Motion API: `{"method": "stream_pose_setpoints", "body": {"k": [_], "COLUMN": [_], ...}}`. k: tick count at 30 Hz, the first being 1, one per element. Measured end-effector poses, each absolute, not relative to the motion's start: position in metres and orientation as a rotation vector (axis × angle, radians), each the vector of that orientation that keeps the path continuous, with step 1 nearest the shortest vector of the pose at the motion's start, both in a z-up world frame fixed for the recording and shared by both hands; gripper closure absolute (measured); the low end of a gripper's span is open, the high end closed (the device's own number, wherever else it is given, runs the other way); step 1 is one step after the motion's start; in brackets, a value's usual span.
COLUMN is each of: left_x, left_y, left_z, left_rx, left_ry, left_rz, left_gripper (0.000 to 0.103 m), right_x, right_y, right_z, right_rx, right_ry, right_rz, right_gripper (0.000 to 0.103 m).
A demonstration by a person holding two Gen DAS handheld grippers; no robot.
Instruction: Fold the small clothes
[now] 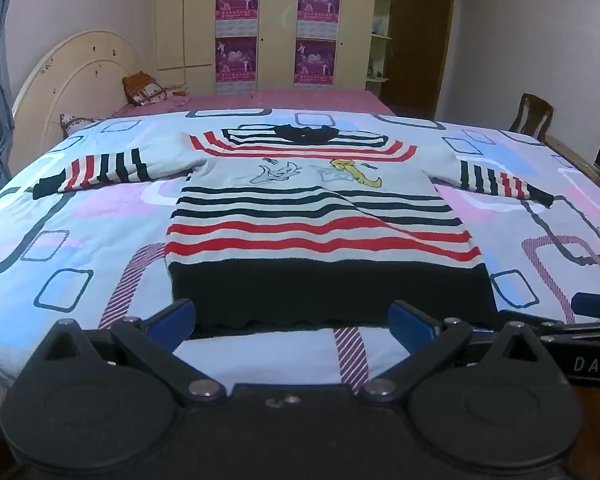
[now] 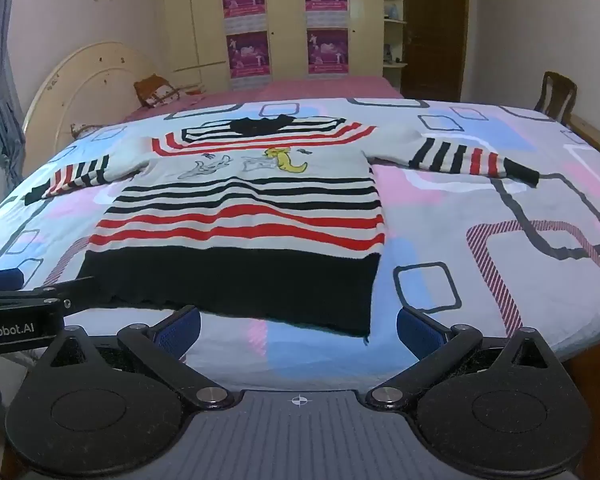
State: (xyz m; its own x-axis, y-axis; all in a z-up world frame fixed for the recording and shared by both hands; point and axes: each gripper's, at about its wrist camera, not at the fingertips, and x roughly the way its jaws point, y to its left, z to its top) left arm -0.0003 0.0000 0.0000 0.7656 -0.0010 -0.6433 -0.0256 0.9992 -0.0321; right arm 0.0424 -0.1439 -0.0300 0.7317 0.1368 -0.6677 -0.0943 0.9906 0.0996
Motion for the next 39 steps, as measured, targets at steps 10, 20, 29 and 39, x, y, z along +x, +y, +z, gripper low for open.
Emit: {"method": "stream_pose_setpoints", "body": {"k": [10,20,29,39], "left_x": [-0.0011,0.0004,0.0023,0.0036], "left_y": [-0.0001,0.0031,0.0008,-0.0015], "left_z": [-0.0006,0.0015,0.0011,0.0008], "left_rx": [-0.037,-0.036,-0.031,-0.023], "left_ry": [0.694,0.7,0.702,0.7], "left_rz": [0.015,0.015,0.017,0.015], "left_gripper": [0.0,0.0,0.0,0.0], "right_x": [0.0443,0.0473,0.0482,0.0489], "right_y": [-0.1404,-0.1394,-0.1418,-0.1425], "right_z": [-0.0292,-0.0302,-0.0315,-0.0316], "right_rx": [0.065,0.067,0.071,0.07], "right_ry": [0.732,0.74,0.74,0.739], "right_rz": [0.132,0.135,0.133,0.136], "right_gripper": [0.0,0.0,0.0,0.0]}}
